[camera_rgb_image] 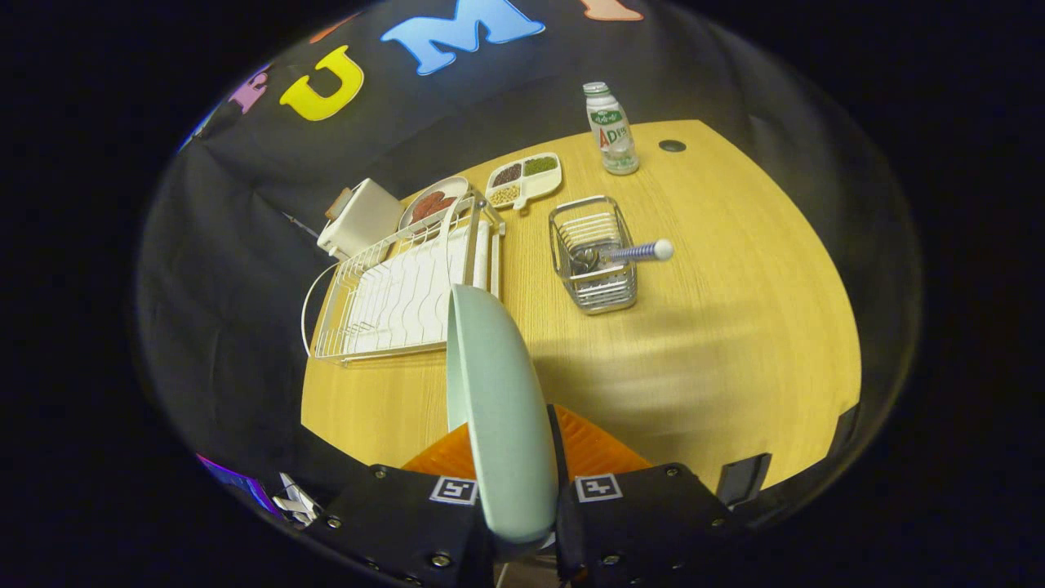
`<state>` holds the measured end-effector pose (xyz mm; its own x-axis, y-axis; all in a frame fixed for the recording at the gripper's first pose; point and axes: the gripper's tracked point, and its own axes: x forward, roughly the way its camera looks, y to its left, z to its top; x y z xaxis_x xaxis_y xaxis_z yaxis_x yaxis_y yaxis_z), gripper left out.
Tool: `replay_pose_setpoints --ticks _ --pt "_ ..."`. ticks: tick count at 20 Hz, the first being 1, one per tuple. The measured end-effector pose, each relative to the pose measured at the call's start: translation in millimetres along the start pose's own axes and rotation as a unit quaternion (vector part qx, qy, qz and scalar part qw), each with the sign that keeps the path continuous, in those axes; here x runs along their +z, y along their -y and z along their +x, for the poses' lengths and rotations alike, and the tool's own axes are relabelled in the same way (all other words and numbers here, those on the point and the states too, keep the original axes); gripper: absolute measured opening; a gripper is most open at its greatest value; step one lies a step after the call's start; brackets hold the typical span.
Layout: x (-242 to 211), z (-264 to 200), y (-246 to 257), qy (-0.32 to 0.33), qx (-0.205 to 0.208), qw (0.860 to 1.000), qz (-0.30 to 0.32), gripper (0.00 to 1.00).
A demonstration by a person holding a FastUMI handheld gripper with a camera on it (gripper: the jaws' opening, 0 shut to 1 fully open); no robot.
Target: Take the plate from the dish rack, then take the spoon from the basket and place it into the plate.
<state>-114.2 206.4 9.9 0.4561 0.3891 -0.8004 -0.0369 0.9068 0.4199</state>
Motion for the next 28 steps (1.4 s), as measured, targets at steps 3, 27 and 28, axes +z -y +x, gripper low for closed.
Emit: replay_pose_setpoints --ticks 3,27,28 --pt "-18.0 19.1 6.1 -0.005 0.015 1.000 0.010 0.28" --pt "21.6 -9.5 55.6 0.160 -0.037 0.984 -0.075 0.46" --pt "31.9 -22.9 53.3 0.184 -0.043 0.977 -0.095 0.46"
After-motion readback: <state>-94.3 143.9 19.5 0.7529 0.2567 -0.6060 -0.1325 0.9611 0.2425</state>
